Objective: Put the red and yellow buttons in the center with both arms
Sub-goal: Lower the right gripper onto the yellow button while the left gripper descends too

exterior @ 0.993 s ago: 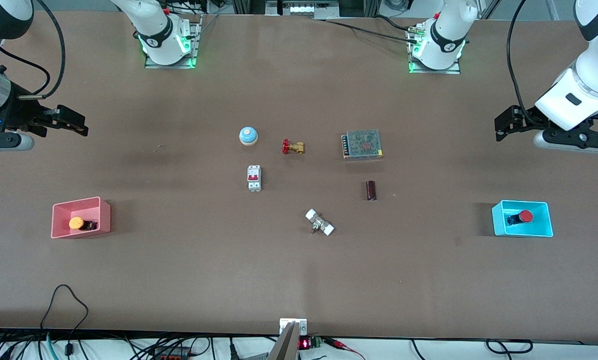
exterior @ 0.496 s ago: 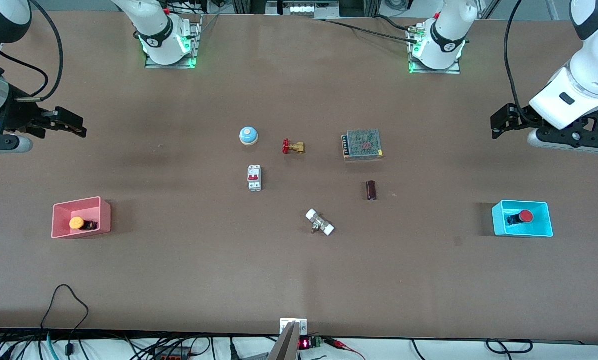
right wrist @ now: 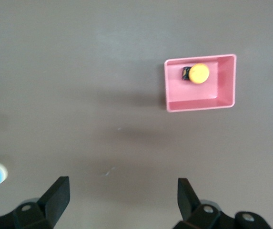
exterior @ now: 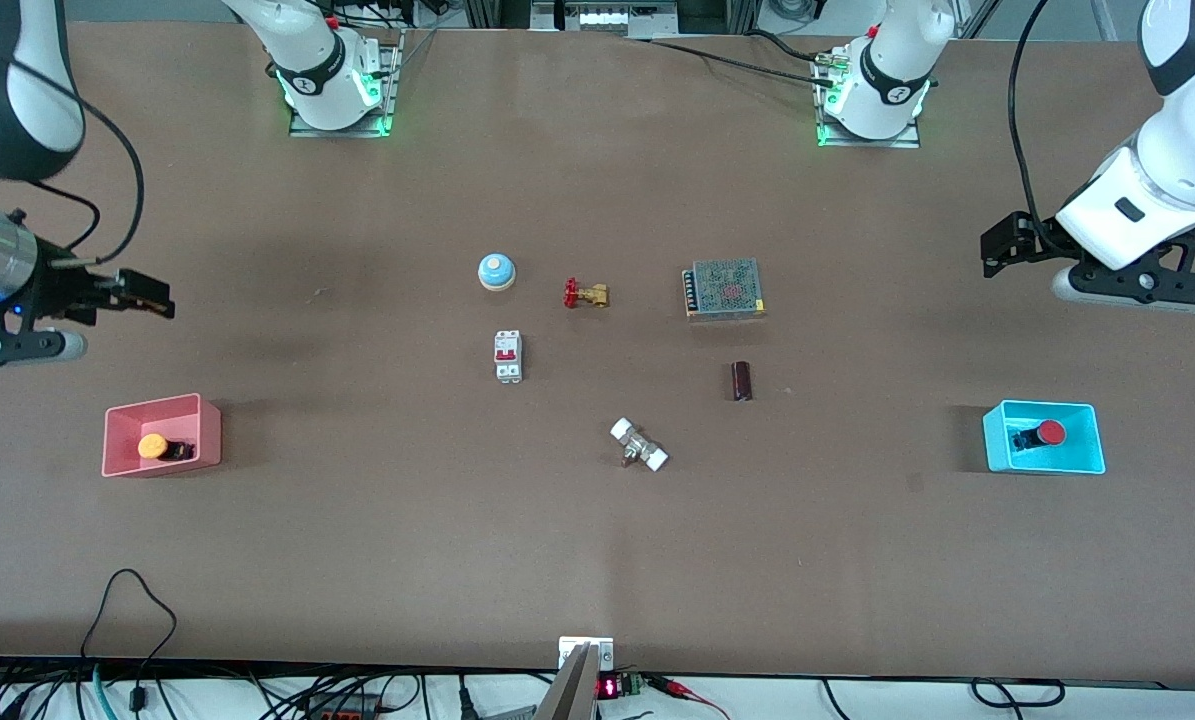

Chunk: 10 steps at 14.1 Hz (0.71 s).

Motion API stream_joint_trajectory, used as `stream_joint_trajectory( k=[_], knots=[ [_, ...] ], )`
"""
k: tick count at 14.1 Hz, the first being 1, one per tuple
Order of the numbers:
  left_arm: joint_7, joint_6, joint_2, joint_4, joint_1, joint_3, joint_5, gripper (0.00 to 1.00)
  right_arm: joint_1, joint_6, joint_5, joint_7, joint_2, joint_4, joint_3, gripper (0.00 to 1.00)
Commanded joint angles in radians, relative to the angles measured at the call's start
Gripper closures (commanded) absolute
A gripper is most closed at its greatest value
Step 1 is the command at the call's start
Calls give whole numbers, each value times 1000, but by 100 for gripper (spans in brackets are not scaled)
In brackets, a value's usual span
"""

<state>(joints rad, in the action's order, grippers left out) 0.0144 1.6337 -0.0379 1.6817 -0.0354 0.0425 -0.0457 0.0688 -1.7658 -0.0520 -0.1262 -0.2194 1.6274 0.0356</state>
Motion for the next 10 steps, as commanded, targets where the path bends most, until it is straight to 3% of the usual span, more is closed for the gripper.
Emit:
stream_joint_trajectory(
  k=[1,4,6,10],
  knots=[
    [13,-14,-110,-42,61,-4,-17,0,26,-90,-54,-20,-70,-4,6,0],
    [19,8,-307,-176,181,-3,-19,0,72,-252,-74,-114,-168,0,6,0],
    [68,101,-413,-250,224,-4,-20,0,109,-355,-74,-159,-227,5,7,0],
    [221,404,-543,-237,301,-3,-17,0,164,-513,-75,-202,-302,23,12,0]
  ],
)
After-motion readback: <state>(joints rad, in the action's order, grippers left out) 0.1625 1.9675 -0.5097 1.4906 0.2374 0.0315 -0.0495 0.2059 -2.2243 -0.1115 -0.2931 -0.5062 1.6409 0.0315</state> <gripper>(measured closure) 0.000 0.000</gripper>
